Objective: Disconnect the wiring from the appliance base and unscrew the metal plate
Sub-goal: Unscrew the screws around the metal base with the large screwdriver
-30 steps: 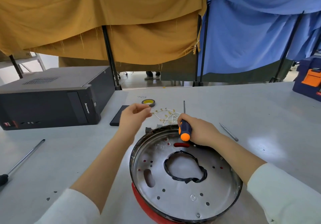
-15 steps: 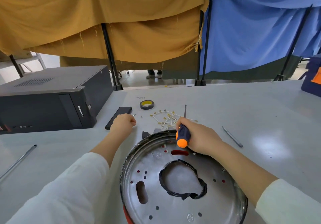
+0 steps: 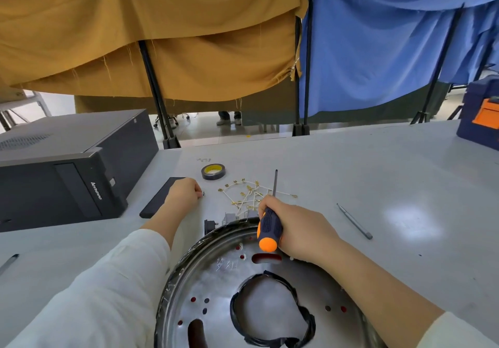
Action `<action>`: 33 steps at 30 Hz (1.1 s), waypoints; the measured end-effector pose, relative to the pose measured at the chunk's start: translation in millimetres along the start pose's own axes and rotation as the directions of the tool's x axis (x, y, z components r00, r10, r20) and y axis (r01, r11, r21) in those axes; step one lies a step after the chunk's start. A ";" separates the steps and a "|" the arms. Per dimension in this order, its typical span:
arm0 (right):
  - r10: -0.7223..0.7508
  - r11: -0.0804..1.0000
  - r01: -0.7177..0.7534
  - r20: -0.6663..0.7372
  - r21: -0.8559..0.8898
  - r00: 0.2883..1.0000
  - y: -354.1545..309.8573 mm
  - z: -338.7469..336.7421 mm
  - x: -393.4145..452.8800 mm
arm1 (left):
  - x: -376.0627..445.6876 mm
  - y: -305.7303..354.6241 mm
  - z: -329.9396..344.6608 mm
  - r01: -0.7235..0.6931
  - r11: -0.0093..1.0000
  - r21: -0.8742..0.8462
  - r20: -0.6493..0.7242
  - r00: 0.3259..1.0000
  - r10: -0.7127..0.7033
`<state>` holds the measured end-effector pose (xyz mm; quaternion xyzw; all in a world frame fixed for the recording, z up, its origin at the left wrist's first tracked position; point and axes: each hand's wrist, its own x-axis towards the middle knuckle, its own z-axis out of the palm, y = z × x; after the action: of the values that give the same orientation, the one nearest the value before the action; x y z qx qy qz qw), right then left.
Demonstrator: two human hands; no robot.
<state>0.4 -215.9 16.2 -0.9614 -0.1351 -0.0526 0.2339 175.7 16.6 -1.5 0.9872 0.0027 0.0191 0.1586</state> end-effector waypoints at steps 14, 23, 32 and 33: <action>-0.002 1.000 0.002 -0.014 -0.006 1.000 -2.4 -2.7 -2.8 | -74.9 11.4 -20.3 -0.242 0.856 -0.457 -0.269 0.955 0.127; 0.014 0.926 0.081 -0.249 0.369 0.968 -11.1 -17.8 -4.7 | -164.5 42.9 -32.5 -0.374 0.878 -0.300 0.191 0.878 0.439; 0.102 0.976 -0.087 -0.065 0.200 0.993 -5.4 -41.2 -28.3 | -199.0 31.9 -45.1 -0.086 0.927 -0.365 0.243 0.952 0.184; 0.112 0.977 -0.097 -0.071 0.187 0.991 -5.6 -39.1 -30.6 | -202.2 31.0 -45.8 -0.075 0.931 -0.356 0.241 0.955 0.170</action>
<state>-32.0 -236.4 48.2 -0.9385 -0.0790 -0.0666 0.3293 -28.1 -0.8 44.2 0.9360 -0.0843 -0.1044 0.3255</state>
